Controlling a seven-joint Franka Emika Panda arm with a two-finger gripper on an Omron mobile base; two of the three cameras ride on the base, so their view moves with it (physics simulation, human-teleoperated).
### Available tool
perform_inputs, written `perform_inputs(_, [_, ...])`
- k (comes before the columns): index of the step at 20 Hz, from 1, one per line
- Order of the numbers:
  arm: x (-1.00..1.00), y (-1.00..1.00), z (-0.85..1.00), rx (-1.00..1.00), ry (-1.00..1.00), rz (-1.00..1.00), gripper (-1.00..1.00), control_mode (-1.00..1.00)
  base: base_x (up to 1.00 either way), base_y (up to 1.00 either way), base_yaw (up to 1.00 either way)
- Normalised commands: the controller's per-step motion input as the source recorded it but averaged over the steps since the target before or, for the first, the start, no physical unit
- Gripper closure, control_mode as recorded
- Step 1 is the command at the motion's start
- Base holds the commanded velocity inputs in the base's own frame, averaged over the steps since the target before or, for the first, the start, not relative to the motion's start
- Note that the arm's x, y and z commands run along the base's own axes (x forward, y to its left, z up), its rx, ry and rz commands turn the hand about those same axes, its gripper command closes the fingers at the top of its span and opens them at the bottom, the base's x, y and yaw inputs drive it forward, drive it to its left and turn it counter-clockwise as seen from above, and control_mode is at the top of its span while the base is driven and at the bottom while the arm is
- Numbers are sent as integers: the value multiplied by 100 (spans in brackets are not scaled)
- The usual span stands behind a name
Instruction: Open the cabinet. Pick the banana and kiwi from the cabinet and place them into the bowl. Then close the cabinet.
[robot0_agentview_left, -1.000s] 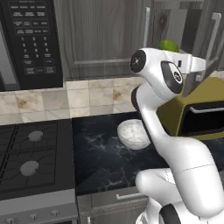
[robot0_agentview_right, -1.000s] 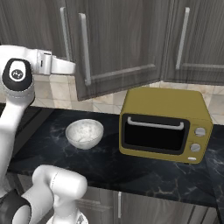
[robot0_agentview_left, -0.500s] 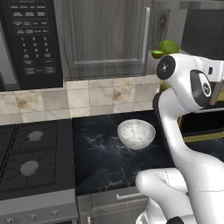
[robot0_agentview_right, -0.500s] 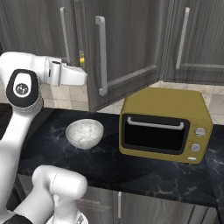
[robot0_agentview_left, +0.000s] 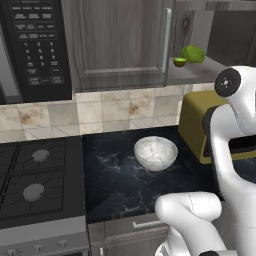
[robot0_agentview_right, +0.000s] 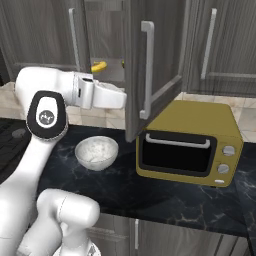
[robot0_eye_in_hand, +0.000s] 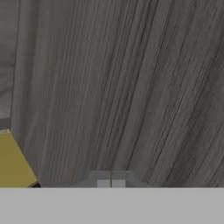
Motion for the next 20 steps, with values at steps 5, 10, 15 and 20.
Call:
perform_inputs(5, [-1,-33,-1,-2,0,0,100,-100,0,0,0])
perform_inputs(10, [0,-15,-4,0,0,1,100,-100,0,0,0])
perform_inputs(15, [1,26,1,11,0,6,100,-100,0,0,0])
perform_inputs(20, [0,57,32,9,0,4,100,-100,0,0,0])
